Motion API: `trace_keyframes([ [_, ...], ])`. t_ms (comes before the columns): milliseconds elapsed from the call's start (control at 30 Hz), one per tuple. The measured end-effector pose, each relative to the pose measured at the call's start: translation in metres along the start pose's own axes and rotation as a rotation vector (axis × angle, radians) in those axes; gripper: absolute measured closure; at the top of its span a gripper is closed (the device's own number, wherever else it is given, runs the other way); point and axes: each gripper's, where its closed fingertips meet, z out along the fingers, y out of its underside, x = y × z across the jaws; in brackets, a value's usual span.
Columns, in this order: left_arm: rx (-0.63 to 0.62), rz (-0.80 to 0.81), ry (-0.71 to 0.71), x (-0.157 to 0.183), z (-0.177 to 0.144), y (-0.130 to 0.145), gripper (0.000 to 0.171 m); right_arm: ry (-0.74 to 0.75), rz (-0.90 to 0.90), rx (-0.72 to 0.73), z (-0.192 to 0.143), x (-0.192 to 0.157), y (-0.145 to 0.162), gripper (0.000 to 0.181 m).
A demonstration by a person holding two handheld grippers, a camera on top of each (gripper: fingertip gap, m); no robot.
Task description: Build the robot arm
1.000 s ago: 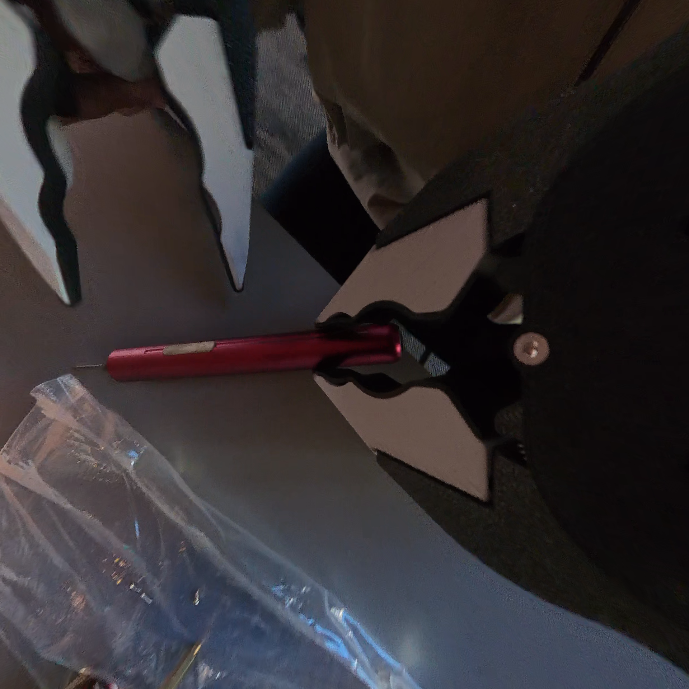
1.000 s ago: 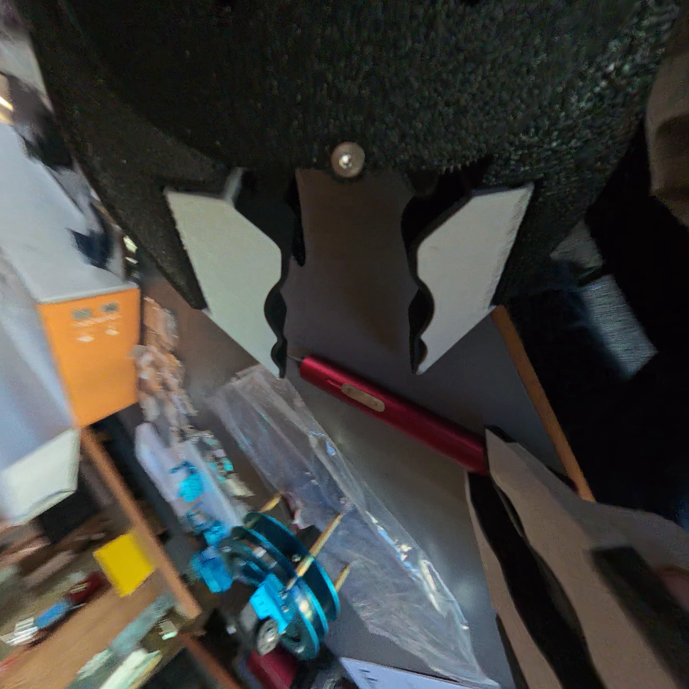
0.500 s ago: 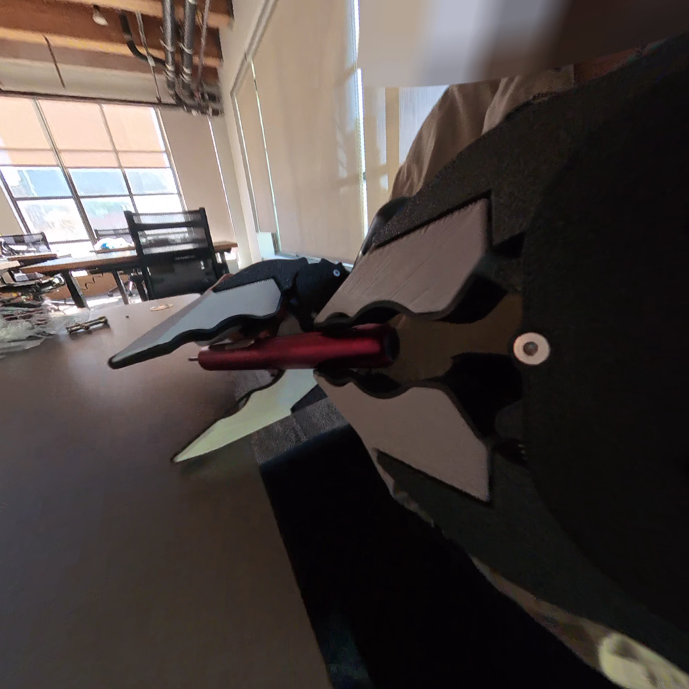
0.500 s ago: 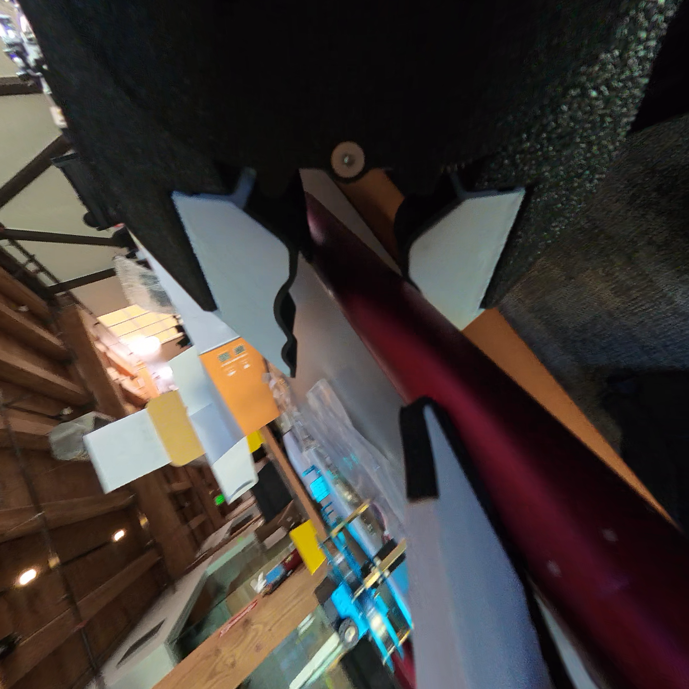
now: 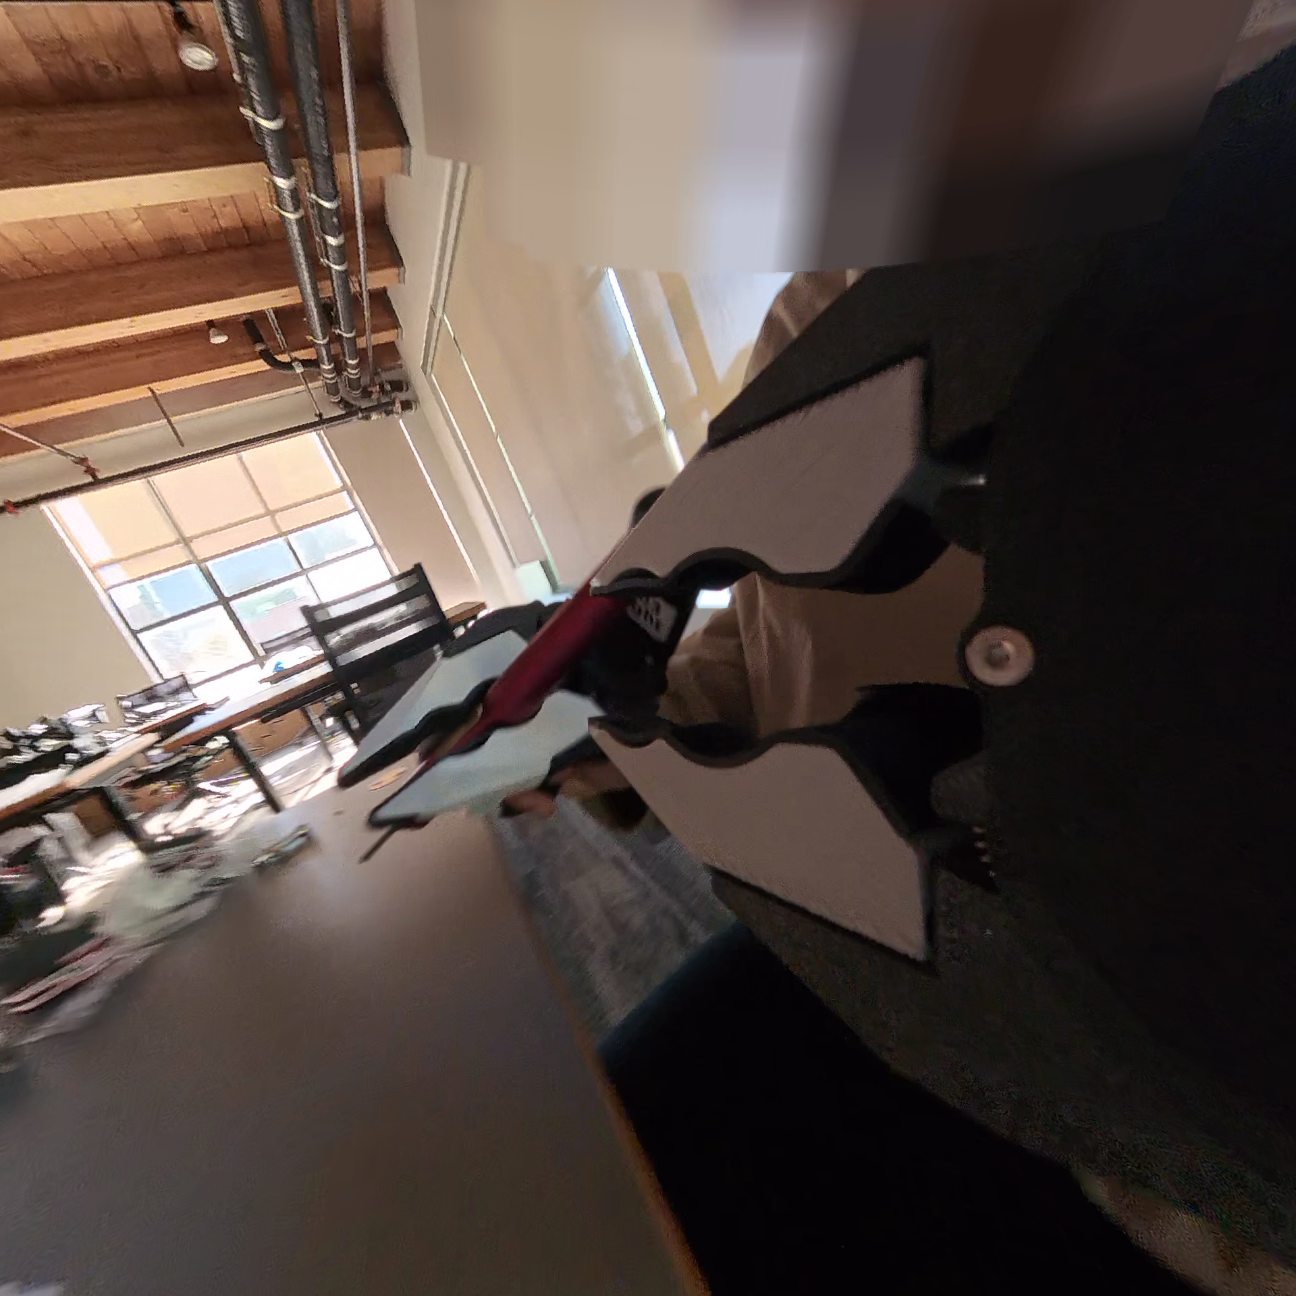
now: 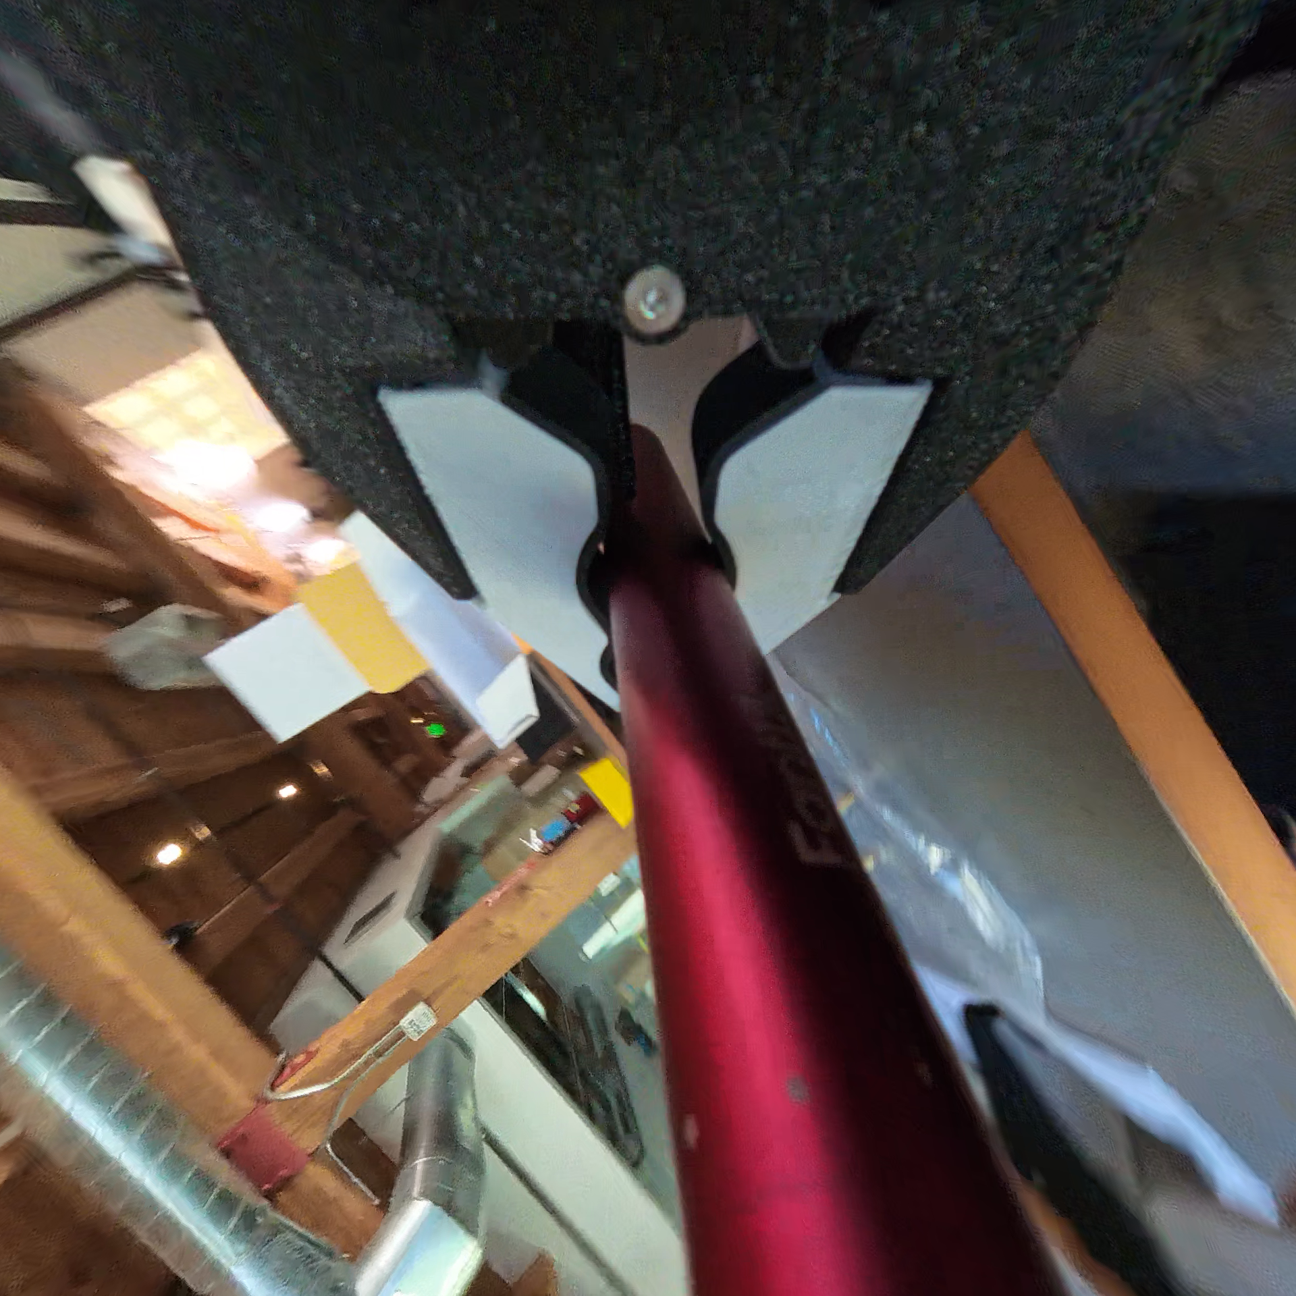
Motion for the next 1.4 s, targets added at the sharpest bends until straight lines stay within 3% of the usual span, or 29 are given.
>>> trace_keyframes([
  [133, 0.073, 0.234, -0.03, -0.014, -0.012, -0.024, 0.136, -0.295, 0.608, 0.381, -0.027, 0.028, -0.061, 0.171],
  [267, 0.102, 0.11, 0.261, 0.005, 0.019, -0.012, 0.11, -0.537, 1.013, 0.66, -0.044, 0.056, -0.107, 0.171],
  [400, 0.115, -0.001, 0.536, 0.031, 0.047, 0.0, 0.101, -0.701, 1.224, 0.777, -0.041, 0.064, -0.13, 0.171],
  [467, 0.143, -0.03, 0.674, 0.048, 0.044, -0.007, 0.102, -0.759, 1.234, 0.777, -0.037, 0.057, -0.135, 0.171],
  [500, 0.154, -0.02, 0.703, 0.052, 0.041, -0.01, 0.111, -0.787, 1.229, 0.753, -0.034, 0.051, -0.135, 0.17],
  [533, 0.149, 0.0, 0.702, 0.052, 0.041, -0.011, 0.127, -0.795, 1.212, 0.721, -0.03, 0.045, -0.132, 0.17],
  [633, 0.101, 0.07, 0.593, 0.038, 0.046, -0.006, 0.152, -0.817, 1.105, 0.637, -0.027, 0.028, -0.124, 0.163],
  [733, 0.084, 0.14, 0.535, 0.029, 0.046, -0.005, 0.153, -0.874, 0.996, 0.504, -0.025, 0.013, -0.114, 0.157],
  [833, 0.119, 0.284, 0.438, 0.02, 0.042, -0.011, 0.153, -0.823, 0.935, 0.292, -0.012, 0.005, -0.091, 0.147],
  [933, 0.124, 0.448, 0.375, 0.016, 0.036, -0.019, 0.153, -0.833, 0.965, 0.17, -0.013, -0.002, -0.078, 0.146],
  [1033, 0.074, 0.62, 0.322, 0.015, 0.036, -0.017, 0.153, -0.905, 1.007, 0.152, -0.019, -0.004, -0.076, 0.154],
  [1133, 0.037, 0.677, 0.311, 0.015, 0.034, -0.022, 0.153, -0.936, 1.01, 0.171, -0.021, -0.002, -0.074, 0.159],
  [1400, -0.039, 0.573, 0.348, 0.008, 0.034, -0.028, 0.153, -0.881, 1.048, 0.255, -0.011, 0.002, -0.073, 0.163],
])
